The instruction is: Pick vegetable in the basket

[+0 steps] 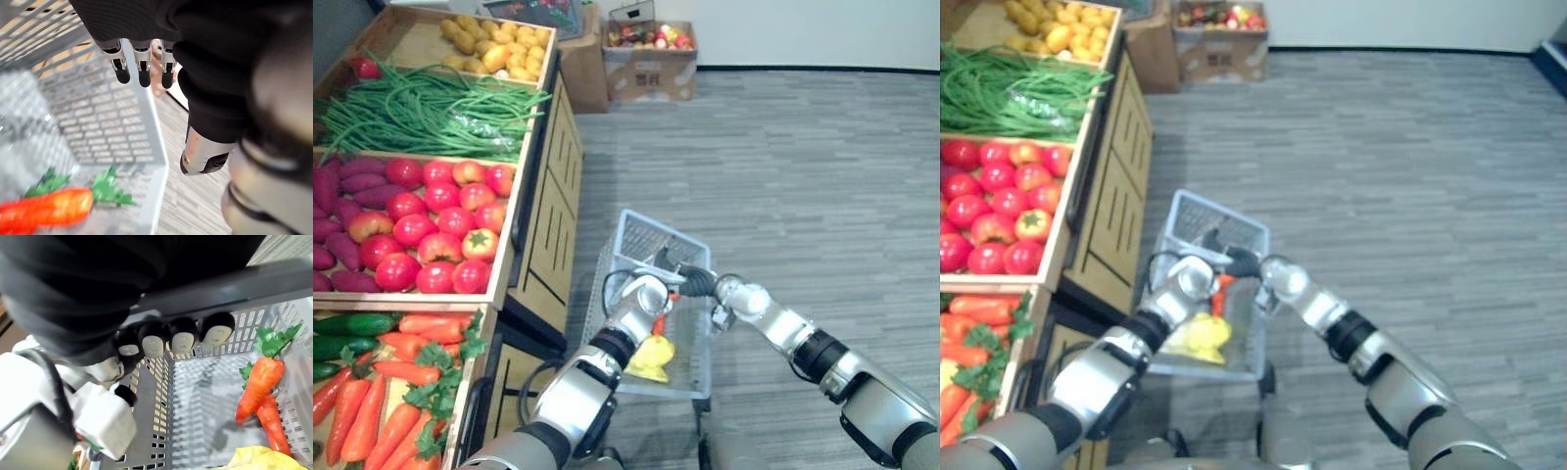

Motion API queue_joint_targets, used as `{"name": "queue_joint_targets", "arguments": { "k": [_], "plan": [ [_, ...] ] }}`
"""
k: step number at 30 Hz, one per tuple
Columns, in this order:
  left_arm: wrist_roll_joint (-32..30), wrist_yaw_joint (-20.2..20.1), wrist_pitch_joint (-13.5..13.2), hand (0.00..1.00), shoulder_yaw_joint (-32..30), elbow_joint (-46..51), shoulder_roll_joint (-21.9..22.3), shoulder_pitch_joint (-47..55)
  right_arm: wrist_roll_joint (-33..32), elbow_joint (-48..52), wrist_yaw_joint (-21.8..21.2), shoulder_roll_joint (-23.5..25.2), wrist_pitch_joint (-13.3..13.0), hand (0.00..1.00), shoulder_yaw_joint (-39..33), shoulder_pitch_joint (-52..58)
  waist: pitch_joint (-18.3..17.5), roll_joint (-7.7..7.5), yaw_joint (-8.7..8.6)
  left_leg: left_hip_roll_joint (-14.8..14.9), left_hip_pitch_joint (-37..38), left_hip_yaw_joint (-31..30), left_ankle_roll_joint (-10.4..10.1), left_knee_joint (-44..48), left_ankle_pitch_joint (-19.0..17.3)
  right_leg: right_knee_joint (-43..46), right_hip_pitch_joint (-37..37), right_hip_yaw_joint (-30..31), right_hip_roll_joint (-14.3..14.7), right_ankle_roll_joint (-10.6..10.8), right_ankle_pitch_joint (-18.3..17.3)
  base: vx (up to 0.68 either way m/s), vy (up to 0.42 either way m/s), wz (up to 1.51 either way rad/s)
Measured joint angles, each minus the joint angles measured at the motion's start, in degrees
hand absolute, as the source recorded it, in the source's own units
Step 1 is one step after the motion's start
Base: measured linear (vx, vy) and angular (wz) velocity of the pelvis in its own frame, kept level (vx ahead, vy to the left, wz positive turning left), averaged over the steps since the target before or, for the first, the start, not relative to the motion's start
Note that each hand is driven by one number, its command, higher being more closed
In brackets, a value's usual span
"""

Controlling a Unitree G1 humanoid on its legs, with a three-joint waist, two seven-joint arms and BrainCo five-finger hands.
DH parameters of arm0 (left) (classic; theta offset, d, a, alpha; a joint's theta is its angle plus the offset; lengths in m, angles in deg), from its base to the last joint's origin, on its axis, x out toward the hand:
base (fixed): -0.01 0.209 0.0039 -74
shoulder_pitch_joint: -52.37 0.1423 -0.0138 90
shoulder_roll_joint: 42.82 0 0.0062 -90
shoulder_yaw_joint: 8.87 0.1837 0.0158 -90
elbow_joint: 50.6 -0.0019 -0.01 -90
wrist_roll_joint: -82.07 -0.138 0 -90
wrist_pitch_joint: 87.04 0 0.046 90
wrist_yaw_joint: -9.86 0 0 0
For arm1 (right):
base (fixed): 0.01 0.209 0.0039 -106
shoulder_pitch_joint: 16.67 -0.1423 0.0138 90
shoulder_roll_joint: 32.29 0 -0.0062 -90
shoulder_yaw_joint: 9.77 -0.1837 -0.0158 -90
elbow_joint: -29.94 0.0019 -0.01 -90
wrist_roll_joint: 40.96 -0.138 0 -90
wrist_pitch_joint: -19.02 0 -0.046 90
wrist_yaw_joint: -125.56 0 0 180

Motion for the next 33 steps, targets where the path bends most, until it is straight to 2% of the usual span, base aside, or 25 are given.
{"name": "queue_joint_targets", "arguments": {
  "k": [2,4,7,8,12,13,15,16,18,19,20,21,22,23,25,28,31,32,33],
  "plan": [
    [-1.3,-1.52,0.02,0.0,2.53,4.86,-2.12,1.81,1.13,1.4,-0.49,-0.08,-1.48,1.0,-1.7,2.03,-0.01,0.01,0.17,0.07,-0.18,-0.22,0.0,0.11,0.0,0.0,0.0,-0.24,-0.01,0.01,0.0,-0.03,-0.004,0.05],
    [-2.79,-5.6,-0.11,0.0,8.69,11.61,-6.67,3.95,1.6,2.55,-1.06,-0.29,-4.08,1.0,-3.28,5.82,-0.04,0.12,1.07,0.12,-0.73,-1.05,0.03,0.35,0.02,-0.01,0.01,-0.99,-0.15,0.03,-0.05,-0.04,-0.001,0.14],
    [-3.31,-11.43,-1.13,0.0,12.17,19.8,-12.49,8.08,3.75,2.82,-2.39,0.37,-6.16,1.0,-3.54,8.01,-0.1,0.35,1.52,0.06,-0.81,-1.88,0.16,0.47,0.13,-0.02,0.47,-1.83,-0.39,0.1,-0.23,-0.03,0.008,0.16],
    [-3.29,-12.27,-1.59,0.0,12.97,20.9,-13.37,8.86,3.92,2.77,-2.6,0.36,-6.42,1.0,-3.55,8.28,-0.14,0.47,1.67,0.02,-0.79,-2.11,0.17,0.52,0.13,-0.02,0.66,-2.08,-0.48,0.13,-0.31,-0.03,0.021,0.21],
    [0.69,-17.03,-2.88,0.0,17.16,29.37,-20.74,12.85,6.29,2.8,-4.05,1.48,-9.81,1.0,-3.59,11.61,-0.36,0.84,2.6,-0.08,-1.18,-3.36,0.23,0.57,0.16,-0.05,1.15,-3.54,-0.84,0.47,-1.31,-0.02,0.015,0.17],
    [3.33,-19.08,-3.8,0.0,18.6,32.31,-24.46,13.81,7.57,2.81,-4.73,2.53,-10.98,1.0,-3.59,12.53,-0.65,1.35,2.48,-0.15,-1.66,-4.05,0.32,0.69,0.25,-0.15,1.09,-4.33,-1.06,0.51,-1.69,-0.01,0.001,0.22],
    [6.65,-20.95,-4.17,0.0,20.66,35.21,-28.33,14.03,8.3,2.73,-4.75,3.4,-12.19,1.0,-3.56,13.36,-1.01,1.96,2.57,-0.2,-1.72,-4.42,0.33,0.7,0.26,-0.11,1.14,-4.66,-1.1,0.45,-1.67,0.02,0.017,0.16],
    [12.84,-23.19,-4.72,0.0,23.67,39.15,-34.08,14.42,8.4,0.57,-4.21,3.88,-12.04,1.0,-4.18,13.33,-1.52,2.81,2.58,-0.29,-1.72,-4.76,0.32,0.66,0.26,-0.01,1.43,-5.11,-1.14,0.21,-1.44,0.04,0.029,0.16],
    [18.67,-23.84,-5.07,0.0,26.18,42.52,-38.85,14.86,9.0,-4.21,-2.36,4.04,-11.46,1.0,-7.73,13.29,-2.18,3.65,2.74,-0.45,-1.61,-5.01,0.33,0.57,0.25,0.0,1.85,-5.7,-1.27,0.21,-1.44,0.04,0.035,0.16],
    [22.12,-25.79,-7.05,0.0,28.49,46.81,-43.23,15.04,10.52,-9.38,0.19,4.19,-9.34,1.0,-11.05,12.41,-3.05,4.34,3.6,-0.77,-1.53,-5.08,0.39,0.08,0.29,0.0,1.88,-5.96,-1.48,0.22,-1.43,0.03,0.038,0.1],
    [24.16,-27.71,-9.85,0.0,30.73,52.33,-45.8,15.06,10.79,-12.84,2.48,4.26,-6.93,1.0,-13.31,11.4,-3.46,4.72,4.27,-0.98,-1.5,-5.09,0.4,0.0,0.3,0.0,1.89,-6.01,-1.64,0.29,-1.37,0.02,0.037,0.09],
    [25.36,-28.83,-11.84,0.0,32.0,56.55,-46.73,15.6,11.57,-15.06,3.54,4.08,-5.52,1.0,-14.8,10.59,-3.68,5.03,4.56,-1.13,-1.5,-5.2,0.4,-0.06,0.3,0.0,1.96,-6.11,-1.73,0.36,-1.33,0.01,0.035,0.11],
    [27.43,-30.76,-16.66,0.0,34.27,66.05,-46.9,18.72,13.24,-18.46,5.12,3.11,-3.0,1.0,-16.87,8.8,-4.11,5.68,5.03,-1.78,-1.5,-5.85,0.46,-0.23,0.32,-0.01,2.1,-6.41,-2.17,0.5,-1.22,0.01,0.054,0.12],
    [28.31,-31.37,-18.97,0.0,34.89,69.89,-45.83,20.94,14.62,-19.39,5.73,2.34,-2.13,1.0,-17.0,8.16,-4.15,5.72,5.23,-1.92,-1.5,-5.98,0.49,-0.22,0.32,-0.01,2.18,-6.44,-2.44,0.54,-1.19,0.0,0.053,0.11],
    [29.31,-31.57,-21.37,0.0,34.86,73.23,-45.17,22.88,16.31,-20.99,6.21,1.47,-0.56,1.0,-16.99,8.11,-4.31,5.43,5.71,-1.96,-1.54,-6.36,0.64,-0.2,0.42,-0.01,2.4,-6.59,-2.78,0.66,-1.09,-0.02,0.038,0.1],
    [30.99,-30.24,-21.82,0.0,28.82,73.99,-48.17,28.09,18.77,-25.05,6.52,1.4,1.51,1.0,-17.36,8.21,-4.65,4.8,5.52,-2.09,-1.68,-6.75,0.99,0.0,0.59,-0.03,2.9,-7.02,-3.09,0.66,-1.09,-0.07,0.001,0.05],
    [32.75,-29.92,-21.54,0.0,23.32,77.6,-51.67,34.6,19.45,-26.2,6.67,1.94,1.43,1.0,-21.15,8.49,-4.63,4.77,5.11,-2.15,-1.74,-6.67,1.09,-0.17,0.67,-0.33,2.87,-7.24,-3.3,0.52,-2.56,-0.11,-0.031,-0.03],
    [32.74,-29.74,-21.54,0.0,22.11,78.94,-52.13,36.11,19.46,-26.48,6.8,2.06,1.38,1.0,-22.03,8.48,-4.63,4.78,5.14,-2.11,-1.75,-6.74,0.95,-0.31,0.77,-0.33,2.84,-7.46,-3.31,0.73,-2.94,-0.08,-0.048,0.06],
    [32.75,-29.12,-21.56,0.0,20.09,81.35,-52.24,39.3,19.46,-26.81,6.91,2.1,1.31,1.0,-23.76,8.51,-4.92,5.33,5.2,-1.59,-1.78,-7.14,1.32,-1.47,1.37,-0.31,2.7,-8.33,-3.02,2.29,-5.62,-0.02,-0.049,0.12]
  ]
}}
